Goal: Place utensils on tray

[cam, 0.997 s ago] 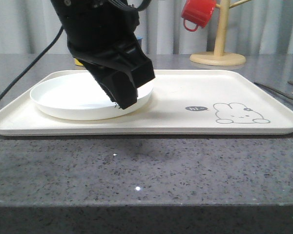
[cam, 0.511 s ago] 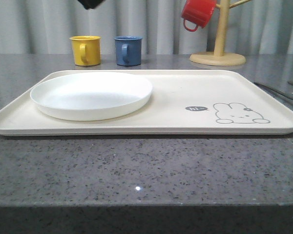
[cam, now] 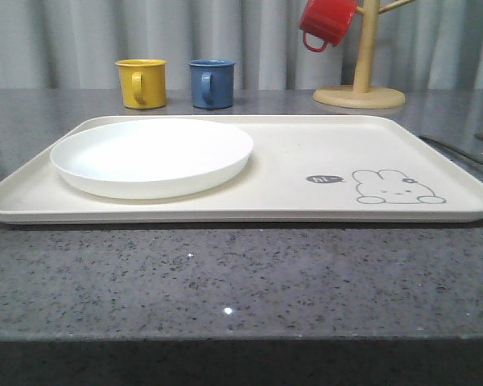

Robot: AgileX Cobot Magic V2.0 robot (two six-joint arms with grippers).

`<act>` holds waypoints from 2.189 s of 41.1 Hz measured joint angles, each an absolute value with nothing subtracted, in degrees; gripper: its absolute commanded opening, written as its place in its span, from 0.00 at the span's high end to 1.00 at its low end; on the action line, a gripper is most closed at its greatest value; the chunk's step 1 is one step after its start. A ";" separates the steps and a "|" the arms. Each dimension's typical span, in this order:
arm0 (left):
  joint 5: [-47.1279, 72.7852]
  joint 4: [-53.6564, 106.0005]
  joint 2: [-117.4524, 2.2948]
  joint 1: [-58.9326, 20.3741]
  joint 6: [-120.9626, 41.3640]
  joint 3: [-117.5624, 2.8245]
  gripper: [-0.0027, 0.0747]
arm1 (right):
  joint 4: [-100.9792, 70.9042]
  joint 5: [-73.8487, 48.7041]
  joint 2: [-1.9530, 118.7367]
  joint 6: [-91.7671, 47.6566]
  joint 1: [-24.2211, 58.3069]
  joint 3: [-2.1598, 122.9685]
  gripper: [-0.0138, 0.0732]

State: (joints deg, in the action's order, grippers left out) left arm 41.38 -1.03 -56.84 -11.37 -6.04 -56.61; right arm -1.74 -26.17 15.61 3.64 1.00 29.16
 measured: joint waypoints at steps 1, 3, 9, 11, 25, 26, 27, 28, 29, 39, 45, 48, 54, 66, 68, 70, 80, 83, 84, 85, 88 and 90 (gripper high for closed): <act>40.04 -0.80 -55.15 -11.25 -6.04 -54.41 0.99 | -1.74 -26.17 15.61 3.64 1.00 29.16 0.15; 36.67 -0.36 -51.11 -10.98 -6.04 -51.00 0.99 | -1.74 -26.17 15.61 3.64 1.00 29.16 0.15; 28.07 0.74 -37.91 -10.98 -5.94 -38.45 0.99 | -1.74 -26.17 15.61 3.64 1.00 29.16 0.15; 26.39 0.97 -33.47 -10.98 -5.94 -34.90 0.99 | -1.74 -26.17 15.61 3.64 1.00 29.16 0.15; 24.41 0.97 -11.44 -10.98 -5.94 -21.46 0.99 | -1.74 -26.17 15.61 3.64 1.00 29.16 0.15; 24.41 0.97 -10.52 -10.98 -5.94 -21.19 0.99 | -1.74 -26.17 15.61 3.64 1.00 29.16 0.15; 24.29 0.97 -9.96 -10.98 -5.94 -21.01 0.99 | -1.74 -26.17 15.61 3.64 1.00 29.16 0.15; 24.29 0.97 -9.37 -10.98 -5.94 -20.88 0.99 | -1.74 -26.17 15.61 3.64 1.00 29.16 0.15; 24.29 0.97 -9.12 -10.98 -5.94 -20.90 0.99 | -1.74 -26.17 15.61 3.64 1.00 29.16 0.15; 24.50 1.00 -8.56 -10.98 -5.94 -20.90 0.99 | -1.74 -26.17 15.61 3.64 1.00 29.16 0.15; 24.51 1.00 -8.56 -10.98 -5.94 -20.90 0.99 | -1.74 -26.17 15.61 3.64 1.00 29.16 0.15; 24.62 1.00 -8.56 -10.98 -5.94 -20.90 0.99 | -1.74 -26.17 15.61 3.64 1.00 29.16 0.15; 24.62 1.00 -8.56 -10.98 -5.94 -20.90 0.99 | -1.74 -26.17 15.61 3.64 1.00 29.16 0.15; 24.62 1.00 -8.56 -10.98 -5.94 -20.90 0.99 | -1.74 -27.78 16.32 3.64 1.00 29.51 0.20; 24.62 1.00 -8.56 -10.98 -5.94 -20.90 0.99 | -1.74 -29.57 17.87 3.64 1.00 30.09 0.24; 24.62 1.00 -8.56 -10.98 -5.94 -20.90 0.99 | -1.74 -31.01 20.19 3.64 1.00 30.90 0.27; 24.62 1.00 -8.56 -10.98 -5.94 -20.90 0.99 | -1.74 -38.44 40.45 3.64 1.00 40.35 0.42; 24.62 1.00 -8.56 -10.98 -5.94 -20.90 0.99 | -1.74 -40.85 46.47 3.64 1.00 44.07 0.48; 24.62 1.00 -8.56 -10.98 -5.94 -20.90 0.99 | -1.74 -41.71 48.82 3.64 1.05 45.57 0.50; 24.62 1.00 -8.56 -10.98 -5.94 -20.90 0.99 | -1.74 -42.43 50.56 3.64 1.14 46.70 0.51; 24.62 1.00 -8.56 -10.98 -5.94 -20.90 0.99 | -1.74 -43.84 56.27 3.64 1.88 50.26 0.51; 24.62 1.00 -8.56 -10.98 -5.94 -20.90 0.99 | -1.74 -44.56 60.54 3.64 2.70 52.98 0.51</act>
